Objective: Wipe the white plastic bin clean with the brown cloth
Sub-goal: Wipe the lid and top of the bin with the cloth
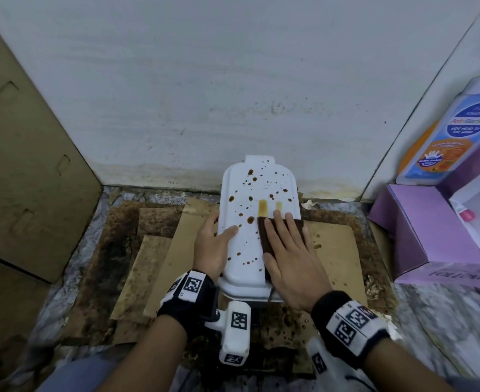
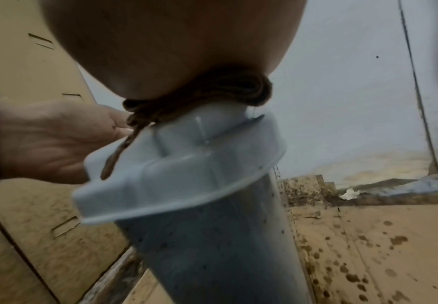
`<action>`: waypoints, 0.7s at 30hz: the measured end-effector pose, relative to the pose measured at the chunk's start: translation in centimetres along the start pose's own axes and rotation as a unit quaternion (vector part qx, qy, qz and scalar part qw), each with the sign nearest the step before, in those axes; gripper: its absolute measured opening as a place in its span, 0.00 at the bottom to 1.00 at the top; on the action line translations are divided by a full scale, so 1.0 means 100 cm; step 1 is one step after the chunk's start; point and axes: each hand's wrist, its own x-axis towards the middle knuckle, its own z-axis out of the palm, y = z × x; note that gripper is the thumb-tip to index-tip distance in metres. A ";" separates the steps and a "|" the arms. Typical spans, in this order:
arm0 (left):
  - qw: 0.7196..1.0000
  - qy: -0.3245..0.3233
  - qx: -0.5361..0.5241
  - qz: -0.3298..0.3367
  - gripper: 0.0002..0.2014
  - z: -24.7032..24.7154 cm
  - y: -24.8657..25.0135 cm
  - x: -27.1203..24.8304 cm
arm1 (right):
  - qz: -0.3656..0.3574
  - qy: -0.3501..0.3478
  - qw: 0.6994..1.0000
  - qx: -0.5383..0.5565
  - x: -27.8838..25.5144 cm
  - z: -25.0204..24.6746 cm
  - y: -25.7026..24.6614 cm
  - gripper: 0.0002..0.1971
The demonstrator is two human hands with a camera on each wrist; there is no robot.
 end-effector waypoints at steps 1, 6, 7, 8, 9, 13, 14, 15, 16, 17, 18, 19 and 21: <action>1.000 0.000 -0.003 -0.004 0.17 0.000 0.000 0.000 | 0.001 -0.003 1.000 -0.004 0.006 -0.001 0.002 0.35; 1.000 -0.007 -0.008 -0.014 0.28 0.001 0.005 -0.001 | 0.019 -0.028 0.999 -0.004 0.061 -0.017 0.015 0.34; 1.000 -0.007 -0.009 -0.014 0.26 0.002 0.006 0.001 | 0.021 -0.035 0.999 -0.006 0.068 -0.020 0.017 0.32; 1.000 -0.006 -0.007 -0.019 0.25 0.002 0.006 0.004 | 0.022 -0.037 0.999 -0.007 0.073 -0.021 0.018 0.32; 1.000 -0.004 -0.007 -0.025 0.25 0.002 0.008 0.006 | 0.021 -0.036 0.999 -0.005 0.074 -0.020 0.018 0.32; 1.000 -0.012 -0.006 -0.021 0.26 0.005 0.016 0.010 | 0.012 -0.024 0.999 0.020 0.048 -0.014 0.013 0.36; 1.000 -0.013 -0.005 -0.014 0.27 0.006 0.018 0.011 | 0.003 -0.024 0.999 0.026 0.039 -0.013 0.012 0.38; 1.000 -0.014 -0.004 -0.010 0.29 0.007 0.021 0.011 | -0.004 -0.027 0.999 0.031 0.032 -0.012 0.012 0.39; 1.000 -0.014 -0.005 -0.009 0.32 0.008 0.023 0.012 | -0.009 -0.029 0.999 0.033 0.029 -0.012 0.014 0.39; 1.000 -0.014 -0.003 -0.010 0.35 0.008 0.022 0.015 | -0.011 -0.031 0.999 0.030 0.029 -0.012 0.016 0.39; 1.000 -0.016 -0.002 -0.008 0.36 0.009 0.021 0.016 | -0.010 -0.032 0.999 0.023 0.030 -0.014 0.018 0.39; 1.000 -0.019 -0.002 -0.003 0.36 0.010 0.019 0.017 | -0.007 -0.033 0.999 0.015 0.035 -0.015 0.020 0.38; 1.000 -0.025 -0.003 0.001 0.33 0.010 0.014 0.020 | 0.002 -0.036 0.999 0.007 0.049 -0.019 0.024 0.33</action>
